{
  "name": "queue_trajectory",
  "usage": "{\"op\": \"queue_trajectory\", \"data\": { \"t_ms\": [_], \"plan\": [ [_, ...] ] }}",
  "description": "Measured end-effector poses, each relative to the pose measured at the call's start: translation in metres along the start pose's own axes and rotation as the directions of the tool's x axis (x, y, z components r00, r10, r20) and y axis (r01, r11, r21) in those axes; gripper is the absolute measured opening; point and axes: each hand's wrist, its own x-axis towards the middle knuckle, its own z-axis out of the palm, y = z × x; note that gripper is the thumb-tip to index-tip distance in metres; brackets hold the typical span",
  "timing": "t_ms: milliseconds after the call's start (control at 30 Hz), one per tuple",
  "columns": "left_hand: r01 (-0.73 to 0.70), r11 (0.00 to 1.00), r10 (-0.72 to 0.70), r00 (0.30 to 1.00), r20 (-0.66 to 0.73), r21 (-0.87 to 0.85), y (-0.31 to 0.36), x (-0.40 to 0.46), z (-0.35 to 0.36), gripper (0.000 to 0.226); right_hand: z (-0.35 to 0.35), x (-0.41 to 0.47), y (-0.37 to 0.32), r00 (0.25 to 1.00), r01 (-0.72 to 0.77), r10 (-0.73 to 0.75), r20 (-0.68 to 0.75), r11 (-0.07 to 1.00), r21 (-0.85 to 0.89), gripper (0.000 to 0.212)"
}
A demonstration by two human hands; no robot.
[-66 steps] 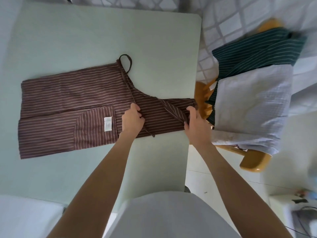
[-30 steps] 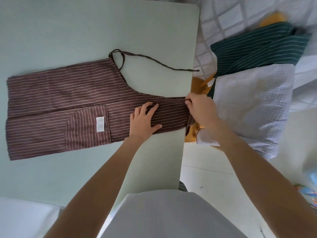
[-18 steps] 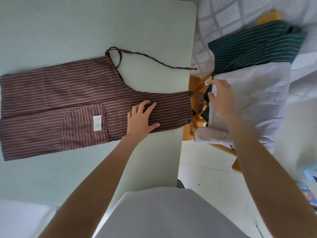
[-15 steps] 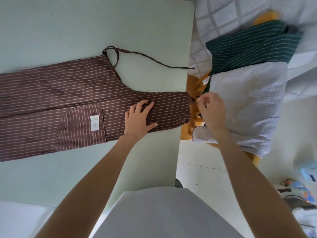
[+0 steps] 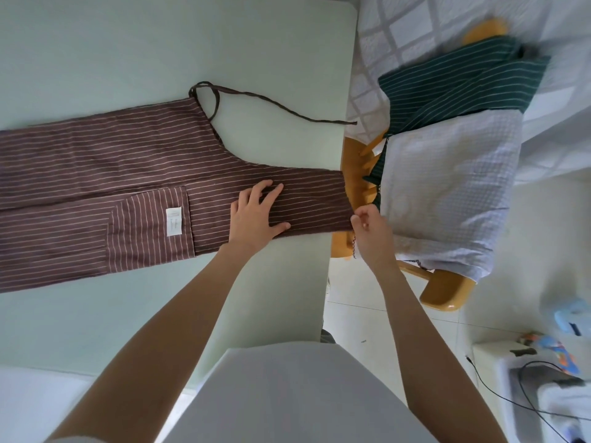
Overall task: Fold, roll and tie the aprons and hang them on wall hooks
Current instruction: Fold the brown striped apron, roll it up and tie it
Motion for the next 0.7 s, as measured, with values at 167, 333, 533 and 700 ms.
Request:
{"op": "queue_trajectory", "data": {
  "t_ms": [167, 333, 533, 700],
  "plan": [
    [-0.16, 0.958, 0.141, 0.985, -0.096, -0.239, -0.015, -0.021, -0.003, 0.06, -0.006, -0.01, 0.011, 0.885, 0.285, -0.424, -0.191, 0.82, -0.497, 0.019],
    [-0.115, 0.965, 0.025, 0.935, -0.354, -0.234, -0.082, -0.085, -0.008, 0.048, 0.034, -0.04, -0.044, 0.667, 0.71, -0.741, 0.072, 0.604, -0.363, 0.023],
    [0.237, 0.963, -0.26, 0.943, -0.209, -0.128, -0.188, -0.156, -0.008, 0.059, 0.122, -0.064, -0.102, 0.486, 0.872, -0.746, 0.455, 0.381, -0.306, 0.04],
    [0.279, 0.958, -0.287, 0.936, -0.204, -0.069, -0.238, -0.176, -0.023, 0.05, 0.155, -0.062, -0.118, 0.509, 0.849, -0.704, 0.495, 0.319, -0.421, 0.031]
  ]
}}
